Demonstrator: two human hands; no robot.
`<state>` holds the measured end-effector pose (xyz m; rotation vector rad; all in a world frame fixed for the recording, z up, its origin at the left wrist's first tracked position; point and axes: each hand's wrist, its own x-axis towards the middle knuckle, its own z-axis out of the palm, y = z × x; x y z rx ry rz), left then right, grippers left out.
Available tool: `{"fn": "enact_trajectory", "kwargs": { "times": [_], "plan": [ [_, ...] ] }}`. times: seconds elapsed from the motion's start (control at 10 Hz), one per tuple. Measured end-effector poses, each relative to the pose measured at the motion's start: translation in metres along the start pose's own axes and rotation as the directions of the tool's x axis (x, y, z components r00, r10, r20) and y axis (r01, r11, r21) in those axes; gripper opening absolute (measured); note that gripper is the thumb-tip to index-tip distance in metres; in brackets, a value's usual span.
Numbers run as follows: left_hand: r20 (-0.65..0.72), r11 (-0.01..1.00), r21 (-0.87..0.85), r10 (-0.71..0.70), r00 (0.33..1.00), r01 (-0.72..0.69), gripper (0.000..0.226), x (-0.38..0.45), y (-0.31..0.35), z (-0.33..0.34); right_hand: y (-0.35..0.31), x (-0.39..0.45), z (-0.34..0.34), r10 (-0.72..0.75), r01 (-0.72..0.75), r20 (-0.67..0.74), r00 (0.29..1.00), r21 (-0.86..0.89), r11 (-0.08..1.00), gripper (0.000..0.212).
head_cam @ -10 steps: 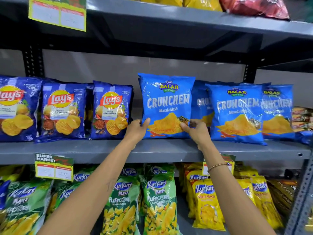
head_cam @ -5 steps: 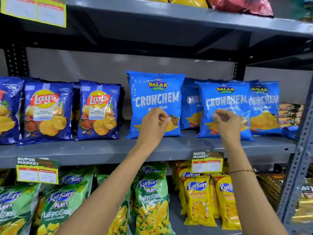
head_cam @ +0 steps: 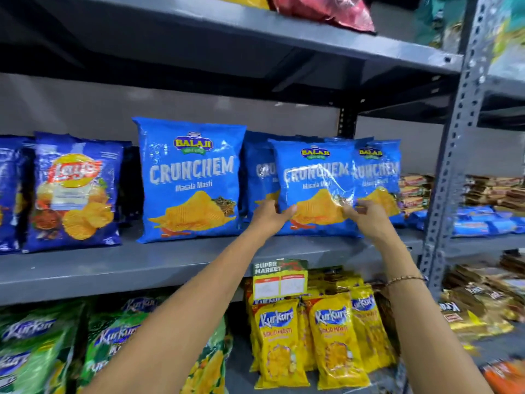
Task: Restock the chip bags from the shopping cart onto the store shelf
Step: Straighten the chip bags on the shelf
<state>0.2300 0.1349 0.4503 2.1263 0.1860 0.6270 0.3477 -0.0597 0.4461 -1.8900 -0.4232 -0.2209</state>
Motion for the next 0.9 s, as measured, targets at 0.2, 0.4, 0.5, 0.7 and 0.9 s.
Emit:
{"fn": "enact_trajectory", "kwargs": {
  "times": [0.2,0.4,0.5,0.7,0.9],
  "plan": [
    [-0.128,1.0,-0.017,-0.002,0.992,0.0,0.049,0.002,-0.009,-0.002,0.007,0.007,0.008,-0.003,0.008,-0.028,1.0,0.169,0.986,0.059],
    [-0.214,0.999,0.016,-0.034,0.976,0.038,0.068,0.0,-0.021,-0.011,-0.001,0.011,0.036,-0.051,0.041,0.031,0.998,0.259,0.965,0.046],
    [-0.192,0.997,-0.024,-0.072,0.979,0.068,0.067,-0.001,-0.025,-0.011,0.0,0.013,0.039,-0.083,0.071,0.037,0.996,0.247,0.967,0.034],
    [-0.181,0.995,-0.045,-0.097,0.979,0.09,0.055,-0.002,-0.027,-0.009,-0.001,0.006,0.036,-0.092,0.081,0.068,0.993,0.155,0.985,0.056],
    [-0.127,0.991,0.058,-0.109,0.986,0.117,0.072,-0.012,-0.021,-0.014,-0.011,-0.018,0.029,-0.1,0.094,0.087,0.991,0.074,0.993,0.068]
  ]
}}
